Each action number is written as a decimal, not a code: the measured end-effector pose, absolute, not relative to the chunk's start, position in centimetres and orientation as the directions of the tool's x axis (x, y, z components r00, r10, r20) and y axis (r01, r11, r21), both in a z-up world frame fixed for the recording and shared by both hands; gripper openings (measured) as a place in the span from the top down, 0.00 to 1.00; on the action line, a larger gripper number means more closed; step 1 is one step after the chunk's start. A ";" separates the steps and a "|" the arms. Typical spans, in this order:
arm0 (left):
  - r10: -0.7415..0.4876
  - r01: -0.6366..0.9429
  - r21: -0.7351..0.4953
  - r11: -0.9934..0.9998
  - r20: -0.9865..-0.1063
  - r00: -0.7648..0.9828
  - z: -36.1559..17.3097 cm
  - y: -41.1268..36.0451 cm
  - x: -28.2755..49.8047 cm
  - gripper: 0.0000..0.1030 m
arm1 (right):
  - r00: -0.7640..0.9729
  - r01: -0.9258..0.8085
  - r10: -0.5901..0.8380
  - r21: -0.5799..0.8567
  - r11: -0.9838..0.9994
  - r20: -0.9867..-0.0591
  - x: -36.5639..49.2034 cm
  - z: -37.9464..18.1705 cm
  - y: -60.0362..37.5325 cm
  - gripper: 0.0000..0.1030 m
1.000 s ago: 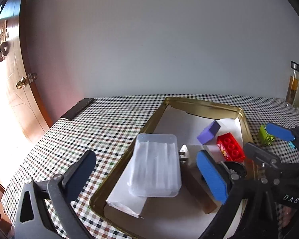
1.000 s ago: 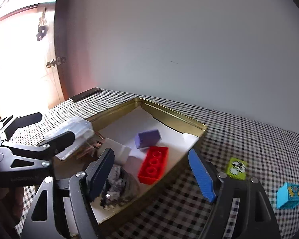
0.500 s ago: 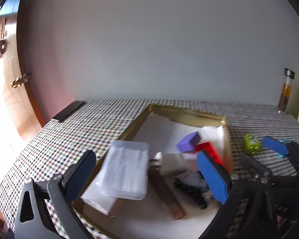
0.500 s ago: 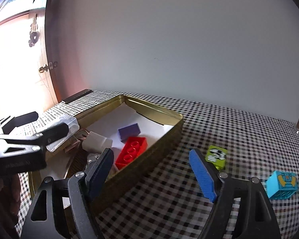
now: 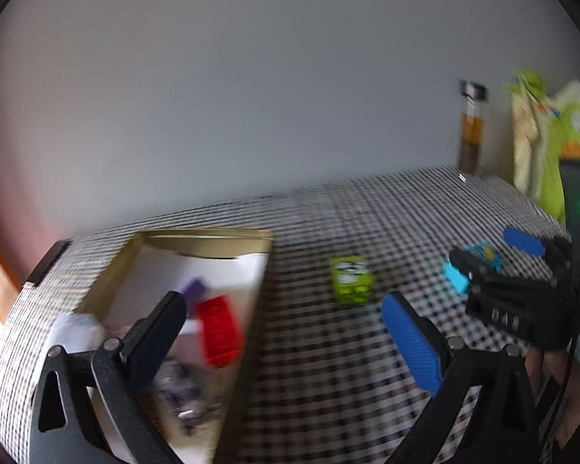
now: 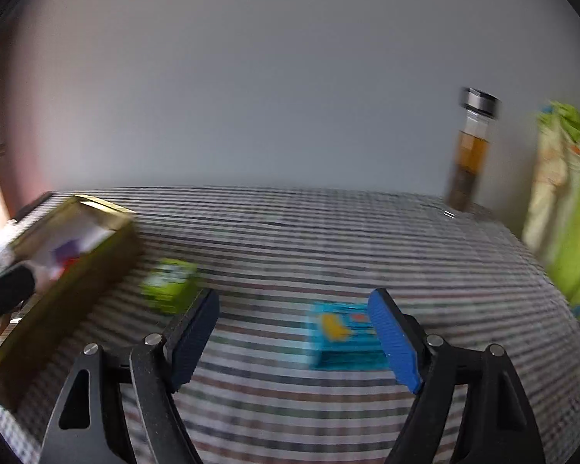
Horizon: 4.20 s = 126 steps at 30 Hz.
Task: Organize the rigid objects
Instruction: 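Move both tools toward the green brick and blue brick, then grasp the green soccer brick with the left tool while the right tool grasps the blue brick, then carry the green brick and blue brick over the gold tray with both tools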
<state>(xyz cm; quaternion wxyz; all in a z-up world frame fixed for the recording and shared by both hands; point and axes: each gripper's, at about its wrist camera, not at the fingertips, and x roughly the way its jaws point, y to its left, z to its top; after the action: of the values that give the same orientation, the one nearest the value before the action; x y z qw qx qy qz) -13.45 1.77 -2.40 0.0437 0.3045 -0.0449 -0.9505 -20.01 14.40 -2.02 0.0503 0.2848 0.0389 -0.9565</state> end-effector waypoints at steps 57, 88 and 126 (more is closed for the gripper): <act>0.028 -0.048 0.010 -0.999 -0.685 -0.728 -6.7 3.7 -18.7 0.71 | -0.760 0.203 -0.181 0.037 -0.978 -0.624 -21.3 -3.6 18.5 0.34; -0.019 0.013 0.014 -1.000 -0.533 -0.846 -4.5 1.4 -11.8 0.71 | -0.848 0.253 -0.238 0.033 -0.967 -0.473 -15.2 -1.6 16.0 0.34; -0.053 0.075 -0.031 -0.997 -0.446 -0.893 -3.5 -2.6 -5.9 0.70 | -0.852 0.374 -0.340 -0.007 -0.928 -0.398 -9.7 -1.0 10.2 0.34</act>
<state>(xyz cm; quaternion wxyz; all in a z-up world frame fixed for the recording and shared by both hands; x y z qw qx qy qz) -5.89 -2.57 -3.52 0.0329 0.2285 0.0239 -0.9727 -9.71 10.24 -0.98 0.1856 0.1988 0.0418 -0.9614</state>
